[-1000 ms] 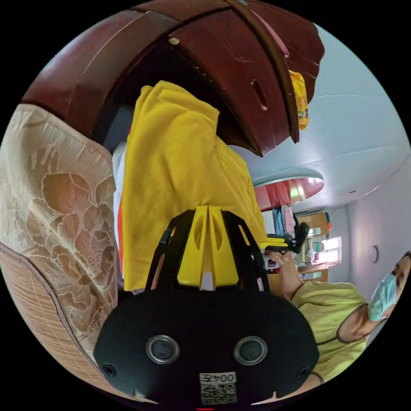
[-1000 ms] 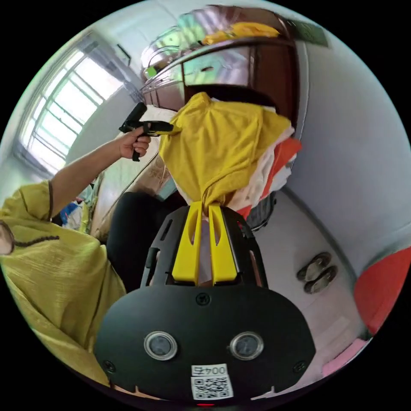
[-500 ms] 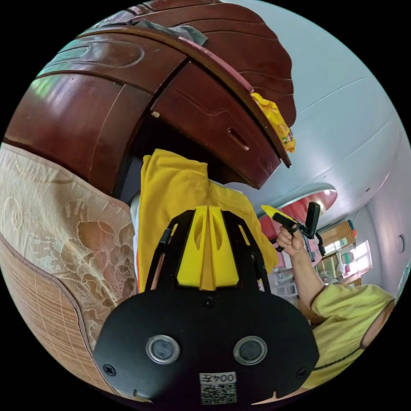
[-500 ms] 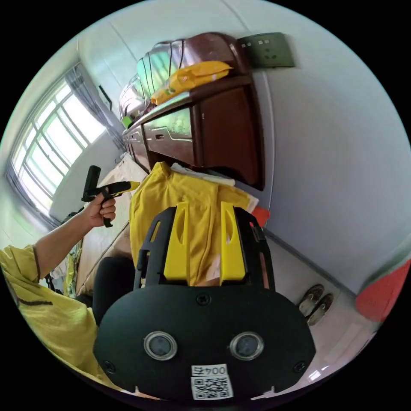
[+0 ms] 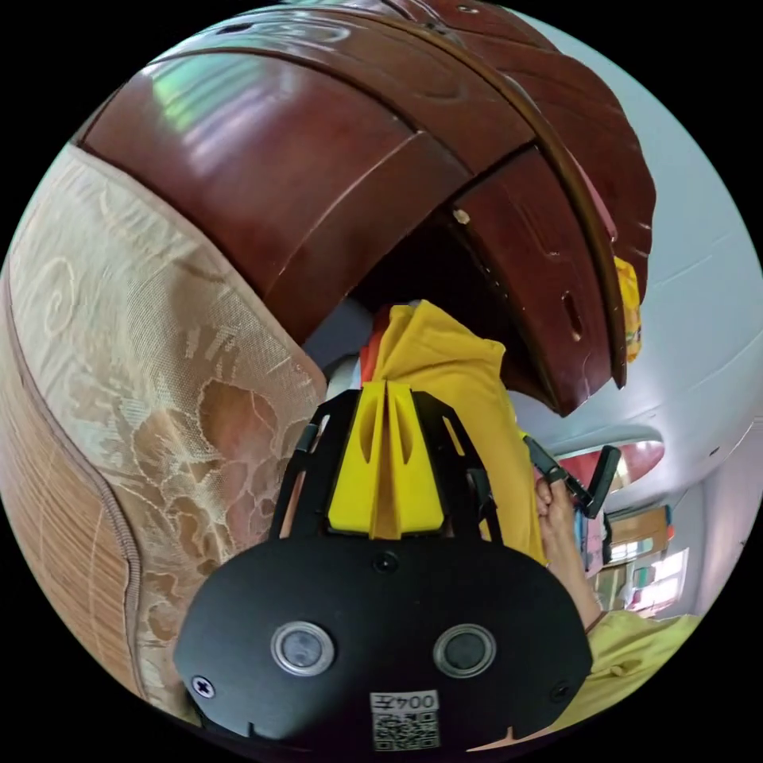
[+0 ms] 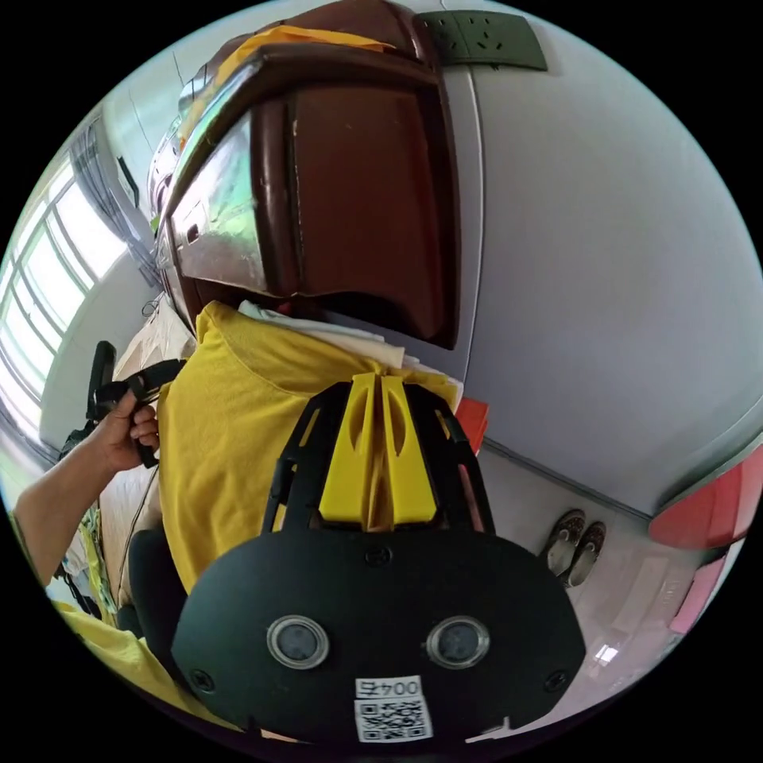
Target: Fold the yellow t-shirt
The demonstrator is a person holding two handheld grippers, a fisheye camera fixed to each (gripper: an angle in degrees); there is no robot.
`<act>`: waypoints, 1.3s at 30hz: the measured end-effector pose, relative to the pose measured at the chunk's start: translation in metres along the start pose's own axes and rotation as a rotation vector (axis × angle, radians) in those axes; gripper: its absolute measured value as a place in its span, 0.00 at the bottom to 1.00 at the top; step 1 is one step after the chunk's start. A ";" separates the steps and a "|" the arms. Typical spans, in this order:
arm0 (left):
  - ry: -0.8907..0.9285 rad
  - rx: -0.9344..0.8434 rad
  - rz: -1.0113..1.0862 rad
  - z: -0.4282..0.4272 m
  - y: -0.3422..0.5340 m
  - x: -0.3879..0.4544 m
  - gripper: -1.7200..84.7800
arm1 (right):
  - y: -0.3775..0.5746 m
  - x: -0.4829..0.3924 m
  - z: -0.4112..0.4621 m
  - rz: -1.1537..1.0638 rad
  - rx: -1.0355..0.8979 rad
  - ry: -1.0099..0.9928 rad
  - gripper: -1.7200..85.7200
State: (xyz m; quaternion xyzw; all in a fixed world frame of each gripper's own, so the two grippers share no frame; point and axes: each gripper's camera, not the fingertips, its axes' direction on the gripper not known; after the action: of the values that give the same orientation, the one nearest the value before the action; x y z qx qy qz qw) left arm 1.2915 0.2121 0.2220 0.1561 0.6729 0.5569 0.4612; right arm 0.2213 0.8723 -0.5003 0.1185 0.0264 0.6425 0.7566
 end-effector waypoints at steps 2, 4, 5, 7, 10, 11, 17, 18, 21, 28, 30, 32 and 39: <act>-0.017 0.035 0.008 -0.024 -0.012 0.018 0.02 | -0.003 0.007 0.010 0.001 0.004 -0.021 0.03; -0.019 0.088 0.026 -0.050 -0.021 0.036 0.02 | -0.002 0.009 0.004 -0.002 0.082 0.033 0.03; -0.005 0.108 0.038 -0.067 -0.027 0.048 0.02 | -0.001 0.003 0.000 -0.024 0.113 0.083 0.03; 0.013 0.110 0.043 -0.091 -0.035 0.065 0.03 | -0.001 -0.029 -0.012 -0.156 0.186 0.202 0.02; 0.047 0.118 0.042 -0.128 -0.037 0.089 0.02 | -0.017 -0.075 0.002 -0.332 0.167 0.132 0.01; 0.053 0.121 0.049 -0.144 -0.034 0.099 0.02 | -0.023 -0.083 0.010 -0.358 0.149 0.088 0.01; 0.023 0.191 0.095 -0.256 -0.008 0.148 0.02 | -0.087 -0.117 0.137 -0.389 0.050 -0.118 0.01; 0.022 0.199 0.091 -0.269 -0.005 0.150 0.02 | -0.099 -0.116 0.169 -0.373 -0.003 -0.100 0.01; 0.018 0.246 0.051 -0.340 0.011 0.158 0.02 | -0.116 -0.103 0.242 -0.342 -0.137 0.030 0.01; -0.043 0.379 -0.030 -0.494 0.048 0.190 0.02 | -0.073 -0.114 0.225 -0.445 0.109 -0.083 0.01; 0.000 0.427 -0.067 -0.525 0.058 0.196 0.02 | -0.048 -0.124 0.224 -0.448 0.109 -0.272 0.01; 0.018 0.495 -0.108 -0.566 0.076 0.209 0.03 | -0.017 -0.135 0.238 -0.441 0.046 -0.527 0.01; -0.267 0.623 -0.264 -0.700 0.158 0.252 0.05 | 0.152 -0.202 0.362 -0.457 -0.317 -0.974 0.01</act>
State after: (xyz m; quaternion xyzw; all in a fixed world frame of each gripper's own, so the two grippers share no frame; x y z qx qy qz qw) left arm 0.5548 0.0227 0.2186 0.2724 0.7585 0.2355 0.5431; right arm 0.1087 0.6439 -0.1388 0.2777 -0.3981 0.3292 0.8100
